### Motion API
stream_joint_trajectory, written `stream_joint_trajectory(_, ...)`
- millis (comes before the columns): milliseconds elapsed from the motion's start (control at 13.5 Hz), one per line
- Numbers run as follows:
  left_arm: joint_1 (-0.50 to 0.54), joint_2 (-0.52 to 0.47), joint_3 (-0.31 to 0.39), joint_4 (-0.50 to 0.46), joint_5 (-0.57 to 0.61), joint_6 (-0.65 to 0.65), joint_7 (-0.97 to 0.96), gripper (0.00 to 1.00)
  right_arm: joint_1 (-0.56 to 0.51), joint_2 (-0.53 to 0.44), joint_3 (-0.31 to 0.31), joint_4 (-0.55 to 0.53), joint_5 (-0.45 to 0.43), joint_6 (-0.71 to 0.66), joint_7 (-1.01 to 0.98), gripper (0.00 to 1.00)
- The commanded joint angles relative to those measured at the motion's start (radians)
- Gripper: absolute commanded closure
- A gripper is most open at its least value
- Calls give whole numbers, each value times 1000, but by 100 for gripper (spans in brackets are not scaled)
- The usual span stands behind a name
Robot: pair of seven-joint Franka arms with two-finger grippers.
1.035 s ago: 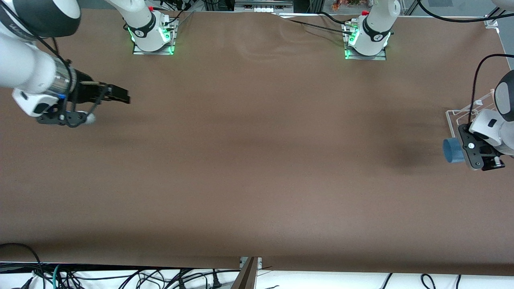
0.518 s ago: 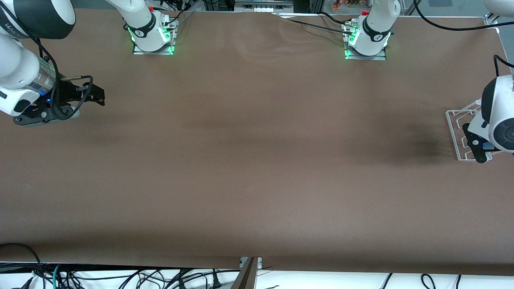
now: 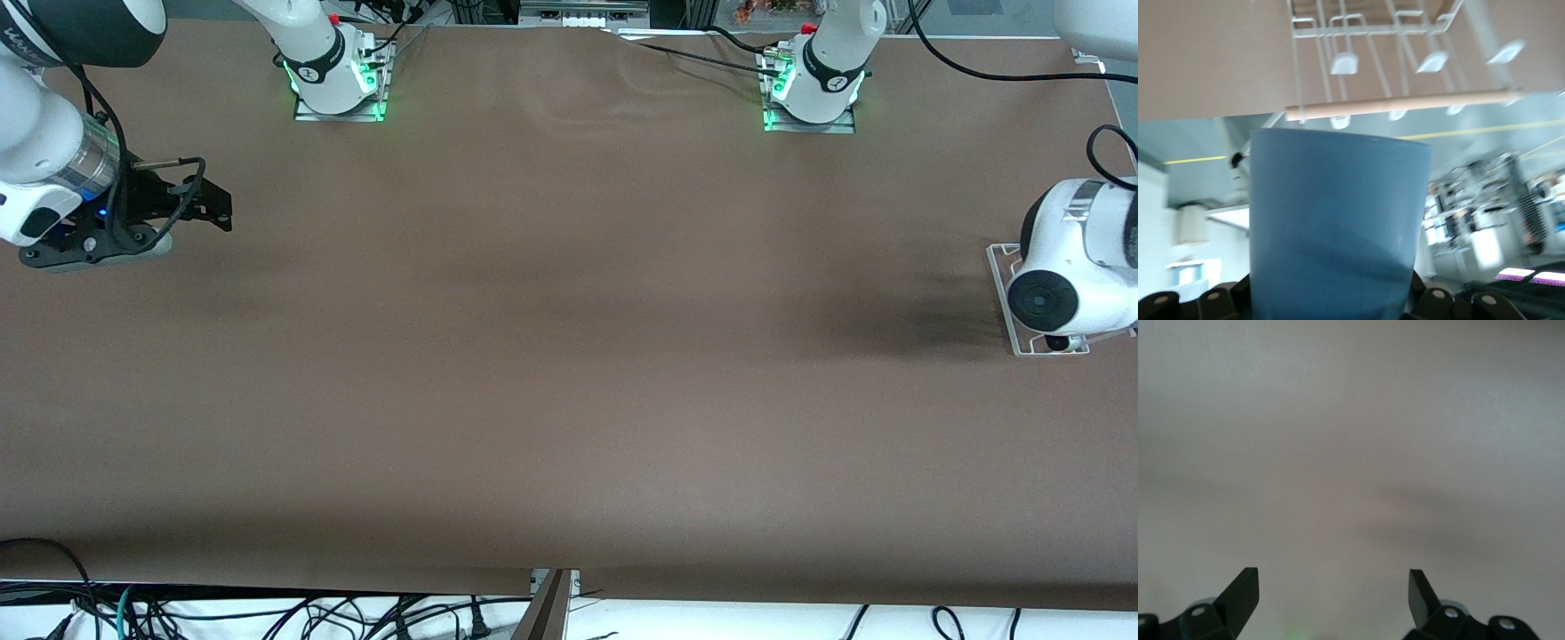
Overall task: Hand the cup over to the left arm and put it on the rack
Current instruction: 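Carry the cup to the rack with the left gripper while the right retracts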
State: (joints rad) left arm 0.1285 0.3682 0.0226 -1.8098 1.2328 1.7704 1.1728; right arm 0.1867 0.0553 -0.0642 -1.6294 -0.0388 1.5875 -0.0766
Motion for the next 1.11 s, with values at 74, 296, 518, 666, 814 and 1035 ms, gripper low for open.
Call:
stream_joint_trajectory(74,28,-26,17,-110,178,148,-38,100,8,11,9,48,-10,-20,14,1)
stream_joint_trajectory(296,36,-28,36,-158,318,224,-110,100,5,21,6,81,-18,-15,11,1)
stream_joint_trajectory(518,36,-23,66,-178,373,277,-183,100,7,28,4,99,-41,-20,15,1)
stream_joint_trajectory(666,36,-15,97,-186,401,322,-238,100,8,29,7,99,-41,-8,17,1)
stream_joint_trajectory(814,37,-11,105,-195,424,340,-269,100,8,35,7,103,-32,-9,20,1)
stream_joint_trajectory(1035,40,-6,106,-215,425,349,-327,100,4,35,4,112,-16,-35,64,1)
